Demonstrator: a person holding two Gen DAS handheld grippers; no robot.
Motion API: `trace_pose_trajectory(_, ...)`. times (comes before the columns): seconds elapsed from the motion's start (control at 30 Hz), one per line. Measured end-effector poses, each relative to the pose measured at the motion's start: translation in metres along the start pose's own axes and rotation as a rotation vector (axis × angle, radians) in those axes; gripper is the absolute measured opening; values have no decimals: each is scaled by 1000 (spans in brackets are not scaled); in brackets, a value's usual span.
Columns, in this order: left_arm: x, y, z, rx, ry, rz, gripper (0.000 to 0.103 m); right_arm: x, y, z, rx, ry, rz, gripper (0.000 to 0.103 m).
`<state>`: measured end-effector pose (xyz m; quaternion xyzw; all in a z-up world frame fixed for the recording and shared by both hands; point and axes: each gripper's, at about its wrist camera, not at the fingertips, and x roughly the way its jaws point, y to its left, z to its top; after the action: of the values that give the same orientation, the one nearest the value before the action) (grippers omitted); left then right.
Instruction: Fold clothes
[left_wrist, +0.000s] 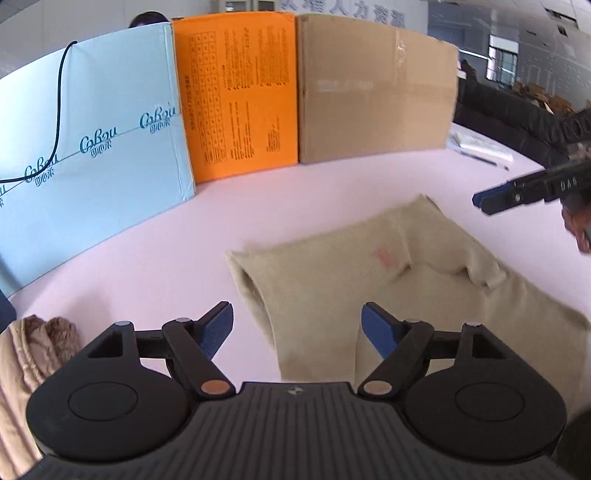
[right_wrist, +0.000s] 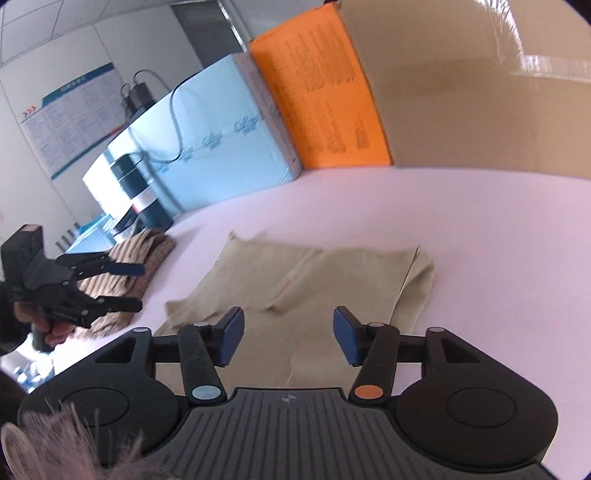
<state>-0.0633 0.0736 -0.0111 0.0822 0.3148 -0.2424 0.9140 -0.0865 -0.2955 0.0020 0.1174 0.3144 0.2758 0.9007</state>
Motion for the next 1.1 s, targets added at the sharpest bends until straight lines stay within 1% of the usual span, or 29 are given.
trace_pose_trajectory(0.03,15,0,10,-35,-10,0,75,13,-3,7,21,-19,-10,54)
trace_pose_trajectory(0.07,33,-1,19,-75,-1,1,75,23,-6,12,41,-30,-18,54)
trace_pose_trajectory(0.1,50,-2,24,-98,16,21,75,35,-7,17,60,-42,-36,54)
trace_pose_trajectory(0.13,64,-3,26,-108,47,63,75,48,-10,20,84,-41,-53,57)
trace_pose_trajectory(0.17,81,-3,25,-113,119,149,75,59,-15,19,105,-16,-77,64)
trace_pose_trajectory(0.2,98,-3,25,-117,190,234,75,69,-21,18,125,13,-102,66)
trace_pose_trajectory(0.23,111,-2,23,-128,241,307,86,73,-25,14,127,24,-163,66)
trace_pose_trajectory(0.27,108,3,18,-171,211,320,88,75,-29,11,125,30,-234,53)
trace_pose_trajectory(0.3,103,8,15,-216,205,315,86,71,-30,9,123,5,-276,53)
trace_pose_trajectory(0.33,99,14,10,-261,200,304,86,61,-30,8,142,-31,-275,59)
trace_pose_trajectory(0.4,81,24,-4,-336,169,237,86,41,-30,4,189,-104,-252,64)
trace_pose_trajectory(0.43,71,24,-8,-357,147,217,86,31,-28,2,205,-125,-206,75)
trace_pose_trajectory(0.47,61,22,-12,-366,136,210,86,22,-23,-2,196,-127,-187,80)
trace_pose_trajectory(0.5,50,19,-18,-369,129,213,86,12,-17,-7,182,-126,-177,80)
trace_pose_trajectory(0.57,29,8,-28,-367,118,238,86,-4,-7,-19,155,-114,-162,81)
trace_pose_trajectory(0.63,13,-3,-40,-363,114,252,86,-15,2,-31,134,-94,-169,81)
trace_pose_trajectory(0.7,2,-12,-53,-351,138,281,86,-19,13,-44,96,-55,-205,87)
trace_pose_trajectory(0.73,1,-17,-58,-338,159,302,86,-16,17,-49,71,-17,-236,91)
trace_pose_trajectory(0.77,1,-23,-63,-314,167,323,87,-13,22,-53,35,13,-263,91)
trace_pose_trajectory(0.8,-1,-31,-67,-276,148,341,88,-10,25,-58,-4,38,-289,92)
trace_pose_trajectory(0.83,-3,-35,-69,-261,140,351,89,-7,29,-64,-43,64,-315,93)
trace_pose_trajectory(0.87,-3,-35,-69,-271,141,352,89,-7,33,-67,-78,78,-317,96)
trace_pose_trajectory(0.97,-6,-30,-66,-321,169,346,88,-15,33,-68,-23,71,-262,97)
trace_pose_trajectory(1.07,-19,-28,-66,-353,195,329,88,-33,18,-76,128,46,-161,100)
trace_pose_trajectory(1.1,-23,-26,-68,-384,212,293,88,-40,12,-82,169,35,-138,100)
